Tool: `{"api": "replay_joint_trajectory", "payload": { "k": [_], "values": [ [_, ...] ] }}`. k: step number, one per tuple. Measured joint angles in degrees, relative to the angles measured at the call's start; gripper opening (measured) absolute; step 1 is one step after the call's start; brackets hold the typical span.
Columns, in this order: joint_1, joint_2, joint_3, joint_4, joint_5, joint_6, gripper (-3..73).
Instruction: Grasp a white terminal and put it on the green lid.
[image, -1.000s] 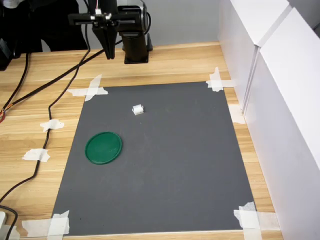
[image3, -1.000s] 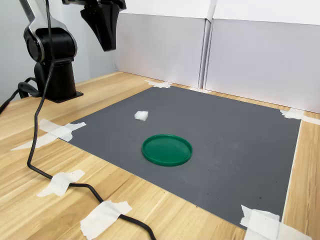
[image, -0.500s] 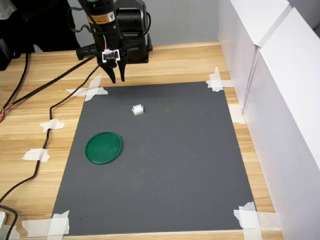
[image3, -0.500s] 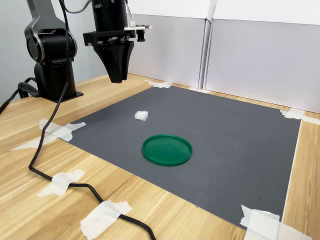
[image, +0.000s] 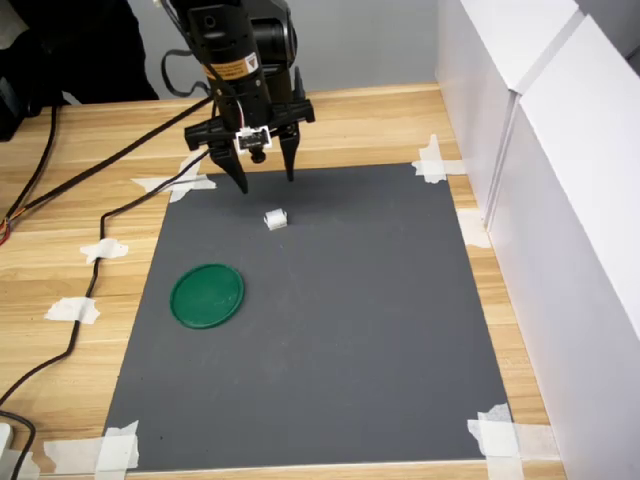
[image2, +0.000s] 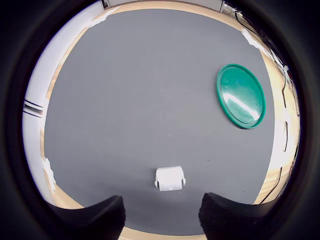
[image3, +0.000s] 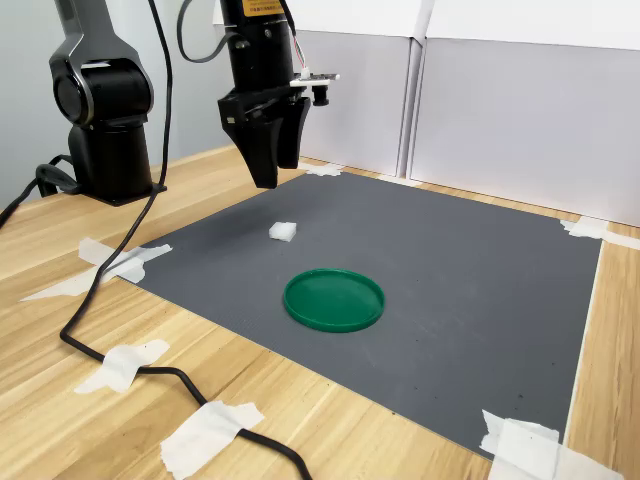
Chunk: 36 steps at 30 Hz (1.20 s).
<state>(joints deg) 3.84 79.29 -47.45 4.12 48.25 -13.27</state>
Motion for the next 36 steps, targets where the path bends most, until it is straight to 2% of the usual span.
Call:
{"api": "replay_joint_trajectory", "payload": {
  "k": [8,32,36],
  "values": [
    [0.22,5.74,-0.04,-3.24,-2.84,2.16,63.2],
    [0.22,13.39,-0.33,-3.08,-6.57,2.0,62.8],
    [0.22,13.39,-0.33,-3.08,-7.28,0.77,59.1]
  ]
}}
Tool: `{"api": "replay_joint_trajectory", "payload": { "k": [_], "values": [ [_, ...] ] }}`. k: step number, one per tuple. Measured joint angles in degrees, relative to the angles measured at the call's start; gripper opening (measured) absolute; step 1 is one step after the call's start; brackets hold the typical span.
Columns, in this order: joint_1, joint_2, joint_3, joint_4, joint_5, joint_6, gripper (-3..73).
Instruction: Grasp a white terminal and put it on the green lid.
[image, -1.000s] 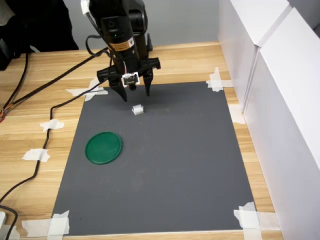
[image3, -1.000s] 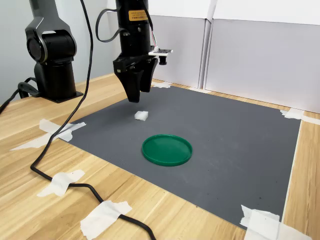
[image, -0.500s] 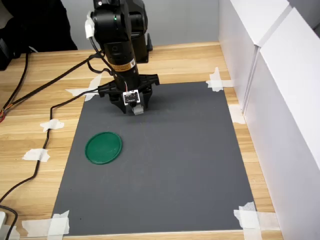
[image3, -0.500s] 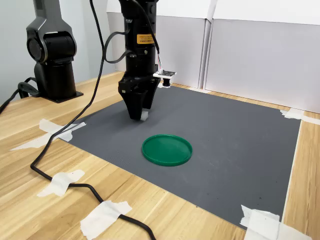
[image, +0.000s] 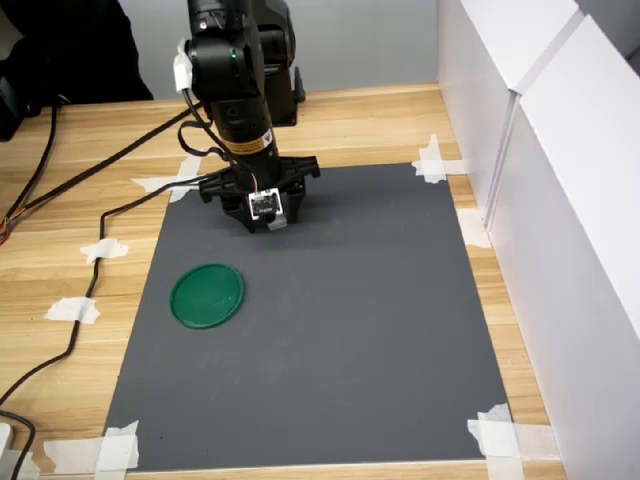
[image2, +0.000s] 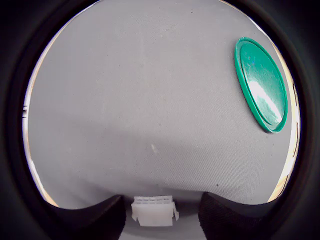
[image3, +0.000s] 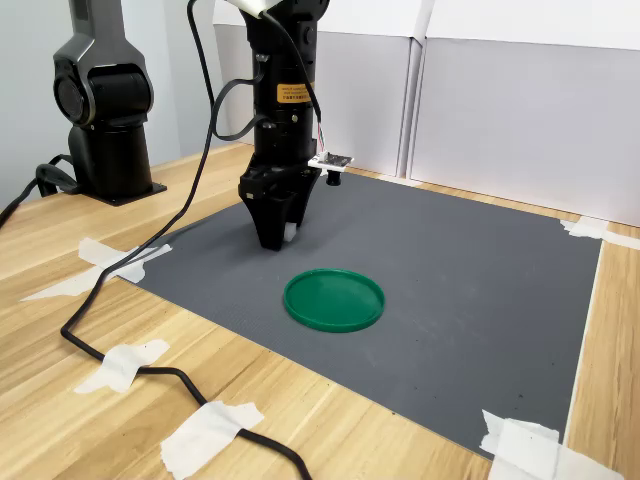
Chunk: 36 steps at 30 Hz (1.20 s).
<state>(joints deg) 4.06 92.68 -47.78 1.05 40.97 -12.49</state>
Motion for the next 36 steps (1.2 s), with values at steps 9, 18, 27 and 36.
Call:
{"api": "replay_joint_trajectory", "payload": {
  "k": [9,18,27,36],
  "values": [
    [0.0,0.24,-0.07,0.04,0.0,-0.69,31.9],
    [-0.68,-0.71,-5.98,-0.21,4.32,-0.44,31.9],
    [-10.01,4.39,-23.04,-3.35,6.83,-2.46,31.9],
    [-11.76,12.74,-27.6,-2.03,9.69,-2.86,31.9]
  ]
}}
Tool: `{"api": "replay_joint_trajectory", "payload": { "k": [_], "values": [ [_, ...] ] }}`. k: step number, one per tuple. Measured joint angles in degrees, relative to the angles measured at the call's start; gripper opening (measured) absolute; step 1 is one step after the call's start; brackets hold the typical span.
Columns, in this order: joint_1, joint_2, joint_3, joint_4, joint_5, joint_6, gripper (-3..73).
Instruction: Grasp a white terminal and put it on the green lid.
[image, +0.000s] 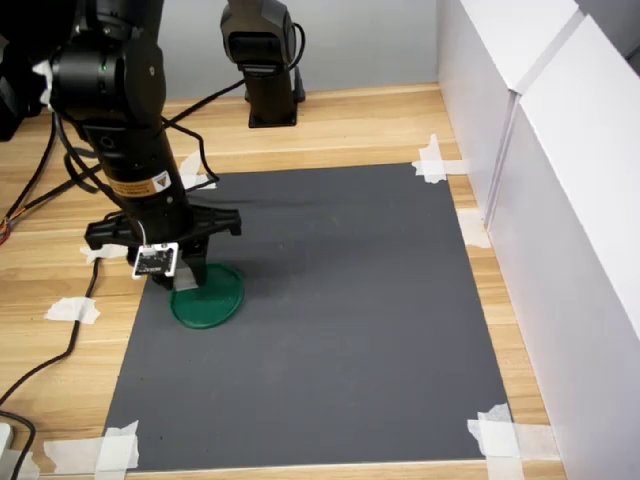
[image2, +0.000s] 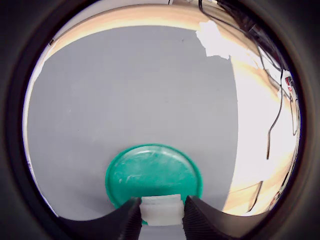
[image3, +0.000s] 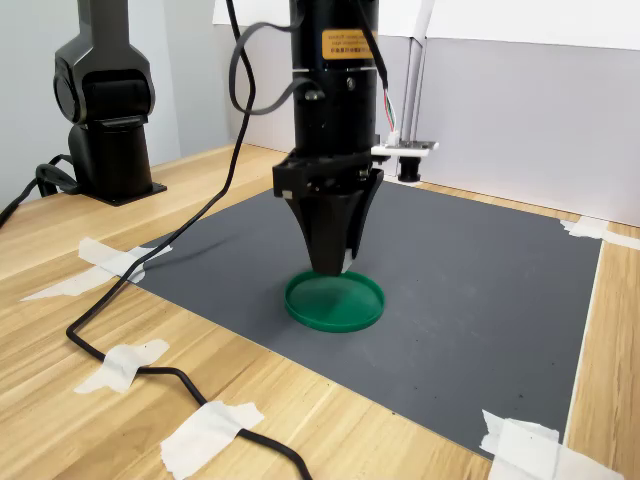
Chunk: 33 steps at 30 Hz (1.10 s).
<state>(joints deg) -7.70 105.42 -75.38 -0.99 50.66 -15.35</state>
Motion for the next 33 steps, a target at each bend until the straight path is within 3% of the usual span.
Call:
{"api": "replay_joint_trajectory", "payload": {
  "k": [19,27,33],
  "values": [
    [0.0,2.19,0.0,0.99,1.0,-4.04,31.9],
    [0.0,2.19,0.0,0.99,0.07,-4.06,43.0],
    [0.0,2.19,0.0,0.14,-0.4,-4.1,44.5]
  ]
}}
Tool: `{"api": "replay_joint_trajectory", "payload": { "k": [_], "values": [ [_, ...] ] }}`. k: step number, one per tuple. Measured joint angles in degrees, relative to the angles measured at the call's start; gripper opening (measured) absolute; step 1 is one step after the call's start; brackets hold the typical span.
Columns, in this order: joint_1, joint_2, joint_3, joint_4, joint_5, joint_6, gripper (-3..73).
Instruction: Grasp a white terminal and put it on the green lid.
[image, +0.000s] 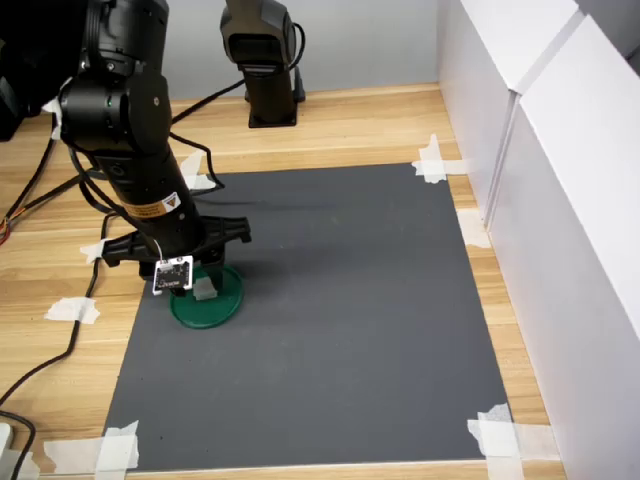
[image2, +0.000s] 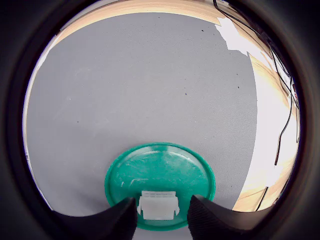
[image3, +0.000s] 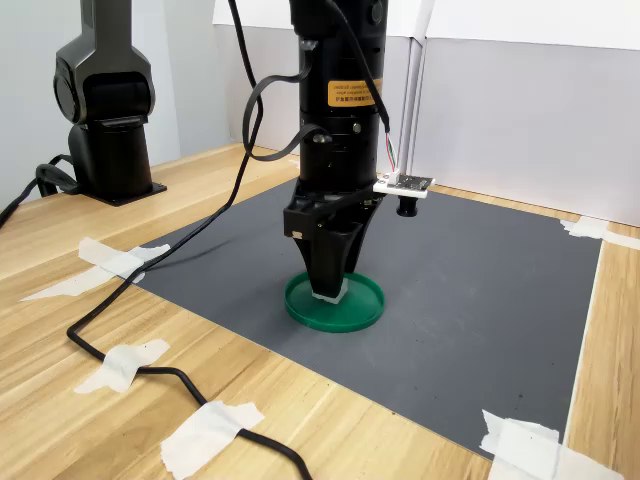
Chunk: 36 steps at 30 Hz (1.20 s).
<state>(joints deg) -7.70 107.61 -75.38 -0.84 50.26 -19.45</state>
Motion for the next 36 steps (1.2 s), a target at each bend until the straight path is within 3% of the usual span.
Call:
{"api": "replay_joint_trajectory", "payload": {
  "k": [5,11,14,18,24,36],
  "values": [
    [0.0,-2.8,0.51,-1.08,-2.03,0.05,39.7],
    [0.0,-13.36,7.31,2.89,-15.9,0.76,9.1],
    [0.81,-20.3,14.04,3.98,-25.67,2.42,0.8],
    [5.02,-28.94,22.93,3.28,-31.72,2.75,-1.1],
    [10.0,-42.79,36.51,6.77,-32.68,7.68,-1.6],
    [10.5,-69.74,59.57,5.58,-42.87,12.16,-1.6]
  ]
}}
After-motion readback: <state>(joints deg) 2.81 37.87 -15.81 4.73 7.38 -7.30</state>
